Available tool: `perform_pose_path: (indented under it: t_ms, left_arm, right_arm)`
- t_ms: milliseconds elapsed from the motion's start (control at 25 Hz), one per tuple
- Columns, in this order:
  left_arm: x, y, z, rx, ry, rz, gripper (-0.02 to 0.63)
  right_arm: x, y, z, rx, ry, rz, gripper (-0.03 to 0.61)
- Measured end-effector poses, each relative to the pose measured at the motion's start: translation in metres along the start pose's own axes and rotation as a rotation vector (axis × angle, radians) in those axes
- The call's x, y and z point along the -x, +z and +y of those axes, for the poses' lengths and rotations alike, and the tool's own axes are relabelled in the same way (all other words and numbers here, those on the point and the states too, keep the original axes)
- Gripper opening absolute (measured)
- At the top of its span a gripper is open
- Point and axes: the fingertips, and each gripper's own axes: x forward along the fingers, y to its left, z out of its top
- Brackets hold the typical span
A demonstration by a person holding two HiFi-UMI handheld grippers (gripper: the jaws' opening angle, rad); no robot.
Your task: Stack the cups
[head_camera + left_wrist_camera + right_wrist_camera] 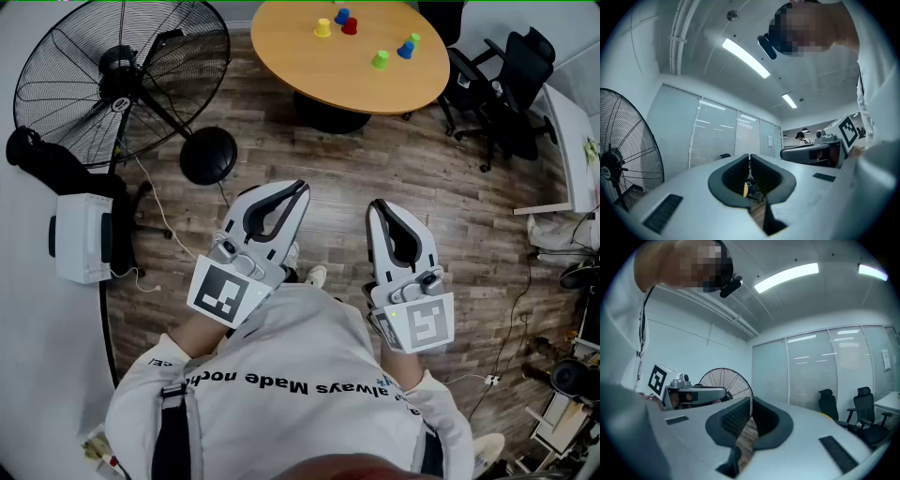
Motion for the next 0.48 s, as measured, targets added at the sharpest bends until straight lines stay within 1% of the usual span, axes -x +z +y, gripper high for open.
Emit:
perform_pose_path:
  t_ms: [280, 480]
  left_arm:
    - [-0.002, 0.002, 0.014, -0.004, -0.007, 0.001, 0.035]
    - [-0.001, 0.004, 0.034, -0.005, -0.007, -0.001, 0.035]
  right_arm:
    - [-0.014, 0.004, 0.004, 0.009, 0.002, -0.004, 0.038]
    - [-0.035, 0.009, 0.010, 0.006, 0.000, -0.018, 0.038]
